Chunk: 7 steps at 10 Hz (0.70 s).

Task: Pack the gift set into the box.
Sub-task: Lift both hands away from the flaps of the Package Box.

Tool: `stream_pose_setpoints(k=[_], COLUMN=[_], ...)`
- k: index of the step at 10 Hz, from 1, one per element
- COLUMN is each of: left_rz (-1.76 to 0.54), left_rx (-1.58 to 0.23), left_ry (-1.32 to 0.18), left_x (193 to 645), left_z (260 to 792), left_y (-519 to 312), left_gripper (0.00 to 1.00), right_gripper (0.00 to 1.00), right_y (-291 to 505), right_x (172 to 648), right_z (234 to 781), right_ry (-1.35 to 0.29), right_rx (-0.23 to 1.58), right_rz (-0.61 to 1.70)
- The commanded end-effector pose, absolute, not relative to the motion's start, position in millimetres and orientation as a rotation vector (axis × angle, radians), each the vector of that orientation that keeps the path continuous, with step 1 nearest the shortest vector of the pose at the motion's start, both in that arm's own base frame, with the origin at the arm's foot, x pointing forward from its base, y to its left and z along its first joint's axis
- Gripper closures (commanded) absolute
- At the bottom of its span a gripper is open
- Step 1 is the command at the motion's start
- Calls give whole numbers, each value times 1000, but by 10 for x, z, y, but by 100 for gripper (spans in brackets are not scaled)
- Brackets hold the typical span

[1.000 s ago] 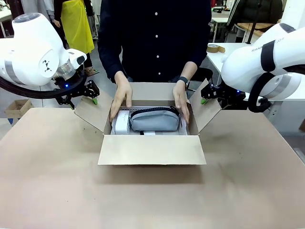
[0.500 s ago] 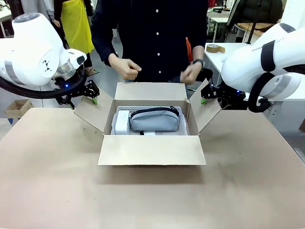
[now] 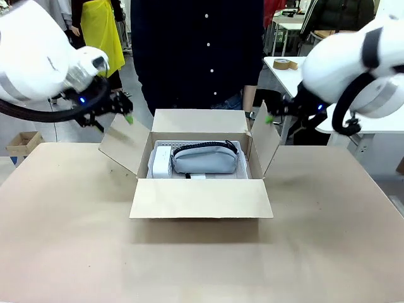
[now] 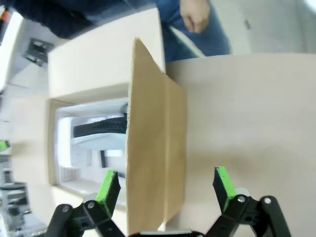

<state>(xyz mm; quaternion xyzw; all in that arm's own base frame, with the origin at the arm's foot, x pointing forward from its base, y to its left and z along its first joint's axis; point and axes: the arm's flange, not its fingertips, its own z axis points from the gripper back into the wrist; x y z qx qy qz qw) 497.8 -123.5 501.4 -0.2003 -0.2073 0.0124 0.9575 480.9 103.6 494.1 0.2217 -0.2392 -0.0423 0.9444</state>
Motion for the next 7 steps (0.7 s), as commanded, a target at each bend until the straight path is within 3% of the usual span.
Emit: stream_pose_setpoints(k=[1, 3, 6, 7], left_rz=[-127, -267, -271, -162], left_rx=[-683, -999, -1449, -1549], left_ry=[-392, -364, -278, -226], left_x=[4492, 4282, 4455, 4616], left_z=[5192, 5037, 4136, 3836], left_y=[-462, 203, 1268, 1428], left_gripper=[0, 0, 0, 0], right_gripper=[0, 0, 0, 0], right_y=[417, -234, -1228, -1284], right_x=[4632, 4391, 4213, 4246], right_z=[5236, 5305, 4609, 4366], right_ry=[-473, -409, -400, -383], right_rx=[627, 990, 1307, 1308], right_rz=[-123, -94, -320, -396])
